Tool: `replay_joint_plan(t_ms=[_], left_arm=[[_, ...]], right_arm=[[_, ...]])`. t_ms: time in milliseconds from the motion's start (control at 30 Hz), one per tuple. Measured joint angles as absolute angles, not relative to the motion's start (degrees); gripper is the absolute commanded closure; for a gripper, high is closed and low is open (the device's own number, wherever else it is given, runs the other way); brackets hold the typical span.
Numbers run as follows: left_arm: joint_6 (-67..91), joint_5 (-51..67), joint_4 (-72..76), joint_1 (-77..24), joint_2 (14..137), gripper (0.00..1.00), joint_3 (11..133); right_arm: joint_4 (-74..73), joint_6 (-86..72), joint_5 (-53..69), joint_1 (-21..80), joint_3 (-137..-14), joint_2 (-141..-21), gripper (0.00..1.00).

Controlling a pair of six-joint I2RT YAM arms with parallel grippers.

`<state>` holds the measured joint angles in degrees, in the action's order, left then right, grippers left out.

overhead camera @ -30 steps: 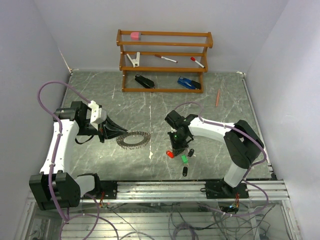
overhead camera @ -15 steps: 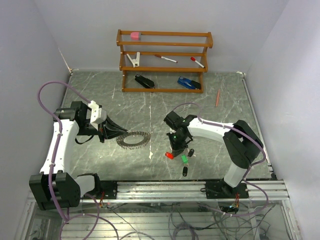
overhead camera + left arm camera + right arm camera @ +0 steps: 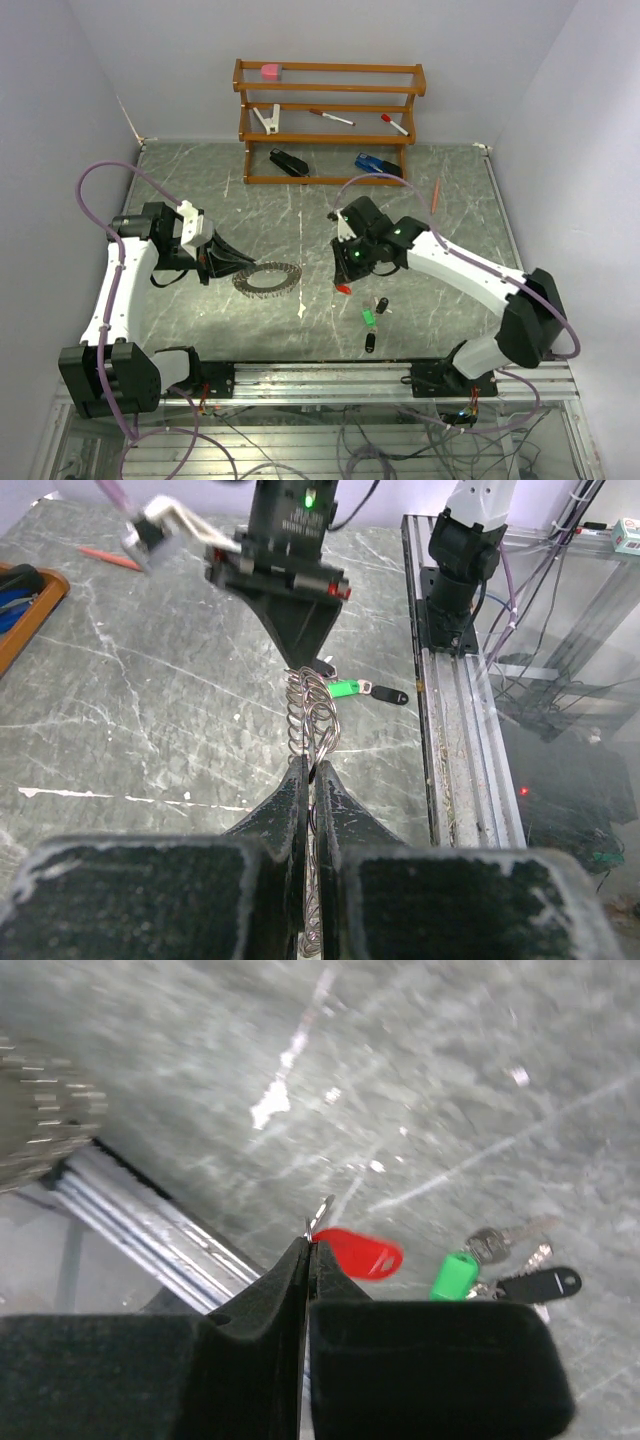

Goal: Put the keys on the keyring

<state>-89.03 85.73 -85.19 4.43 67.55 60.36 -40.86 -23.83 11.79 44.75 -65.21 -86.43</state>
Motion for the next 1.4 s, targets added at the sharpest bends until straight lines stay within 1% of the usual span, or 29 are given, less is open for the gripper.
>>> replay_joint_plan(t_ms=[167, 400, 633, 933, 1400], left_arm=[[-89.65, 85.73, -85.21, 4.43, 67.51, 0.93, 60.36], [-90.37, 85.73, -85.21, 4.43, 67.64, 0.93, 60.38], [-91.20, 85.71, -85.23, 4.43, 68.49, 0.93, 60.60], [-91.33, 85.73, -85.25, 4.43, 69.38, 0.93, 63.00], [-92.23, 85.73, -85.27, 4.43, 71.22, 0.93, 65.12]], right_arm=[[-40.34, -20.64, 17.76, 44.25, -69.93, -83.55, 1.00], [-39.40, -20.75, 26.13, 44.21, -77.52, -83.90, 1.00], [-37.08, -22.76, 32.03, 44.21, -85.32, -85.17, 1.00], [-36.25, -26.41, 34.54, 46.09, -90.37, -88.84, 1.00], [-33.34, -32.88, 37.17, 50.78, -92.36, -91.22, 1.00]])
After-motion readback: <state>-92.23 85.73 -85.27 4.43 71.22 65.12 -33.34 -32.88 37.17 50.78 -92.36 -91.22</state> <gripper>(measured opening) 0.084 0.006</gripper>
